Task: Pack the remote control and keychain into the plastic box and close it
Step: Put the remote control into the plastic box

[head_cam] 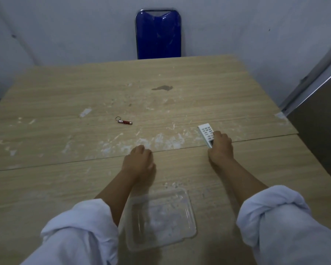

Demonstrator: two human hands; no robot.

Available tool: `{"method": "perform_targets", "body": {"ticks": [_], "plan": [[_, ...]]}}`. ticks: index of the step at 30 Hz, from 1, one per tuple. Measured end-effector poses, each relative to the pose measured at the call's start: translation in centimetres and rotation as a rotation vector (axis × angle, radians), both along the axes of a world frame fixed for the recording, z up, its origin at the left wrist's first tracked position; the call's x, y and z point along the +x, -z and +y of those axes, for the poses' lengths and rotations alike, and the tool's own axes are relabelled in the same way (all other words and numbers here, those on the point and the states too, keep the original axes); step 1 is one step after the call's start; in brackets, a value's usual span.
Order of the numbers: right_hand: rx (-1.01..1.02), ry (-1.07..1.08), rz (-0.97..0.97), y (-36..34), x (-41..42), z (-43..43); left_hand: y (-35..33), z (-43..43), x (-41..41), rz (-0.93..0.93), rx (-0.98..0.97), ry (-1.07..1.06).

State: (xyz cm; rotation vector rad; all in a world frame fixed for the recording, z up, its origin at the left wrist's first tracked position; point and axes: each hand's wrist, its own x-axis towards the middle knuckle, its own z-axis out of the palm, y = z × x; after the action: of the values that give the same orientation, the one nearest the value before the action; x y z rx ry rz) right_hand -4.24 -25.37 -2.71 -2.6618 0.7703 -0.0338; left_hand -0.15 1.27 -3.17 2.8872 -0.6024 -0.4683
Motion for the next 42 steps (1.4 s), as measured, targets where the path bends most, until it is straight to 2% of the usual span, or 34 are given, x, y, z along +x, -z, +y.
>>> {"method": "perform_targets", "body": {"ticks": [5, 9, 12, 17, 22, 26, 29, 33, 35, 38, 42], "plan": [[0.111, -0.036, -0.062, -1.0, -1.1, 2.2, -0.7, 1.8, -1.1, -0.075, -0.139, -0.086], [0.248, -0.215, -0.143, -2.6, -3.2, 5.6, -0.7, 4.4, -3.7, -0.107, -0.335, -0.237], [0.373, -0.373, -0.208, -3.8, -6.0, 8.6, -0.5, 6.0, -6.3, -0.059, -0.438, -0.346], [0.226, -0.686, -0.088, -4.4, -9.5, 11.4, -0.2, 7.5, -10.3, -0.005, -0.578, -0.451], [0.183, -0.791, -0.047, -3.8, -12.9, 13.1, -0.5, 8.1, -13.3, 0.032, -0.685, -0.547], [0.16, -0.826, -0.058, -3.1, -14.1, 13.5, -0.6, 8.4, -14.7, 0.084, -0.7, -0.583], [0.043, -0.887, -0.083, -2.4, -14.5, 13.8, -0.7, 8.4, -15.2, 0.114, -0.703, -0.578], [-0.014, -0.911, -0.106, -1.8, -14.4, 14.3, -1.0, 8.5, -15.1, 0.104, -0.68, -0.58], [-0.032, -0.936, -0.089, -1.7, -14.3, 14.7, -1.1, 8.5, -15.1, 0.1, -0.676, -0.569], [0.047, -0.874, -0.006, -1.6, -14.4, 15.2, -1.1, 8.5, -15.0, 0.11, -0.654, -0.562], [0.008, -0.908, 0.041, -1.8, -14.1, 15.1, -0.6, 8.6, -14.8, 0.117, -0.591, -0.571]]}}
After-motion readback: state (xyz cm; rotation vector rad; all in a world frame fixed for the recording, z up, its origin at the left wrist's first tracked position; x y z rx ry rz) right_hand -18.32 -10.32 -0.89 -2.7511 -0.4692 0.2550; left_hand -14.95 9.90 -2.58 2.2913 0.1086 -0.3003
